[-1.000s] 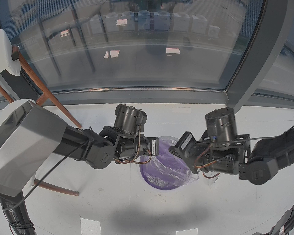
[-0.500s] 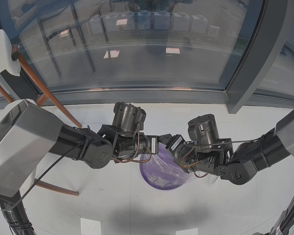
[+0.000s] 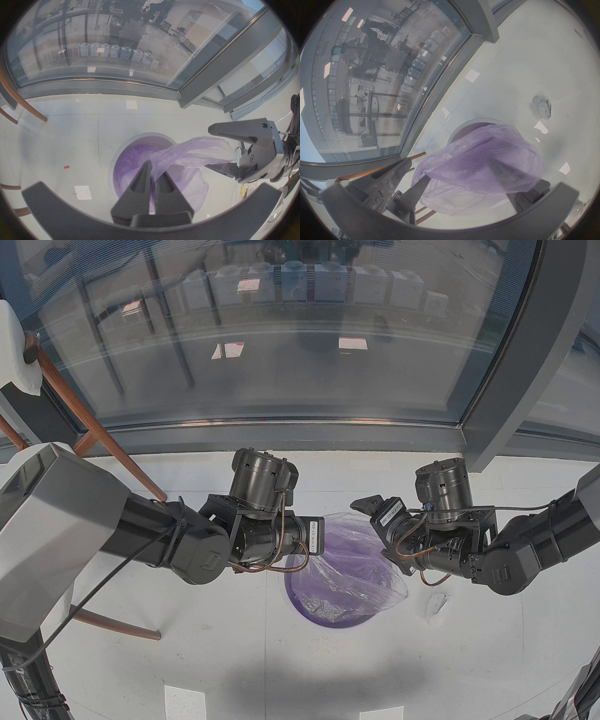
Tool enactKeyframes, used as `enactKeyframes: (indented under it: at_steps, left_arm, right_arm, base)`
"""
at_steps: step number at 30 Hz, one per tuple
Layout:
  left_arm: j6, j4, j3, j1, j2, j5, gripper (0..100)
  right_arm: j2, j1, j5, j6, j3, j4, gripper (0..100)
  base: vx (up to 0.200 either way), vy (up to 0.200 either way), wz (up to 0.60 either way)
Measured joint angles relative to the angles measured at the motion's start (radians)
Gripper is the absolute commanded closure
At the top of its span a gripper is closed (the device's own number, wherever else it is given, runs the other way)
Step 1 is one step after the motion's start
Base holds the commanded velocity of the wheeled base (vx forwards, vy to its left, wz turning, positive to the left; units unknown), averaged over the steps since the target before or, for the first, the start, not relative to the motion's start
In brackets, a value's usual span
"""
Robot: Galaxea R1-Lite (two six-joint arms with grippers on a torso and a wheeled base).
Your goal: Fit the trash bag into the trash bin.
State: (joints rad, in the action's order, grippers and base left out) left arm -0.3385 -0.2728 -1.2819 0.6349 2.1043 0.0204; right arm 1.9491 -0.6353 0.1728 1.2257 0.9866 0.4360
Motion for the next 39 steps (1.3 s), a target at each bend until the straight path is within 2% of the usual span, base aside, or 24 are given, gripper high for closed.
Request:
enactKeyframes:
  at_steps: [5,6,22,28,32,33,39]
  left_arm:
    - [0.000,0.000,0.000,0.004,0.000,0.000,100]
    - [0.000,0.000,0.000,0.006,0.000,0.000,100]
    - [-0.002,0.000,0.003,0.011,-0.001,-0.001,100]
    - [-0.006,-0.011,0.005,0.012,-0.001,-0.003,100]
    - [-0.024,-0.076,0.011,0.011,-0.001,-0.009,100]
    - [-0.029,-0.086,0.015,0.011,-0.002,-0.016,0]
    - [-0.045,-0.114,0.044,0.011,-0.010,-0.065,0]
  right_arm:
    - [0.003,0.001,0.011,-0.050,-0.001,0.012,0]
    - [0.006,0.001,0.014,-0.057,-0.002,0.013,100]
    - [0.034,0.007,0.026,-0.110,-0.010,0.018,100]
    - [0.035,0.024,0.025,-0.192,-0.029,0.031,100]
    - [0.034,0.042,0.022,-0.239,-0.049,0.109,100]
    - [0.034,0.046,0.022,-0.247,-0.054,0.134,100]
    - [0.037,0.058,0.021,-0.287,-0.073,0.196,100]
  base:
    - [0.000,0.000,0.00]
    - [0.000,0.000,0.00]
    - [0.000,0.000,0.00]
    - [0.000,0.000,0.00]
    - [0.000,0.000,0.00]
    - [0.000,0.000,0.00]
    - [0.000,0.000,0.00]
